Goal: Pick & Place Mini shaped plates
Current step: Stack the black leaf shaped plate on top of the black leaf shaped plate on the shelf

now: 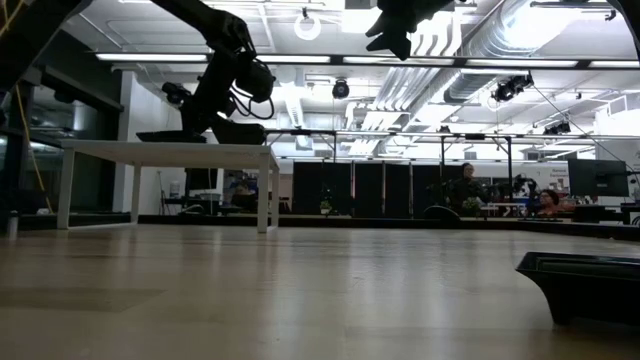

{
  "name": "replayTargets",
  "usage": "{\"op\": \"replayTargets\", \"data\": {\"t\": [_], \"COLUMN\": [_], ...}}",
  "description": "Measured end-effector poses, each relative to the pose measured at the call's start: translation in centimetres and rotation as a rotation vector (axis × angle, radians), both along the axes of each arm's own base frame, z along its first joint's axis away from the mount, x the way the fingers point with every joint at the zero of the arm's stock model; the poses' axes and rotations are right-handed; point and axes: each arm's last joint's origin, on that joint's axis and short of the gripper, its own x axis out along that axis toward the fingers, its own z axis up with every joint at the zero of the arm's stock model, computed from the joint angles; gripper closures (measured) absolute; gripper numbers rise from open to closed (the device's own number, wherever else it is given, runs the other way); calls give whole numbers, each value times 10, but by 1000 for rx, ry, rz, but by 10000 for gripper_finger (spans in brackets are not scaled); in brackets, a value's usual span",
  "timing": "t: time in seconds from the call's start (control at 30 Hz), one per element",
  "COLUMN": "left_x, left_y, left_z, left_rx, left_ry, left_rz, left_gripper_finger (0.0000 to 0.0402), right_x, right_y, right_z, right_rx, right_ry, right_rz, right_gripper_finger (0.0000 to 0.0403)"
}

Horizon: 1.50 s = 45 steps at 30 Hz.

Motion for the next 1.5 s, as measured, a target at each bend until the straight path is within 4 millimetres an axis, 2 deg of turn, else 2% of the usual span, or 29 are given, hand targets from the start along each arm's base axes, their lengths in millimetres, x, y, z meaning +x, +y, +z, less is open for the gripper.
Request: {"op": "replayTargets", "data": {"t": [0.37,1.3,1.5], "left_x": [-2,8,2], "left_y": [-1,-12,-17], "left_z": [1,2,15], "left_rx": [-5,184,269], "left_ry": [16,-117,-154], "left_rz": [9,284,328], "left_gripper_finger": [400,402,401], "right_x": [0,0,0], "right_y": [0,0,0], "right_z": [0,0,0], "right_rx": [-1,5,5], "right_ry": [0,1,1], "right_rz": [1,-3,-3], "right_gripper_finger": [233,233,233]}}
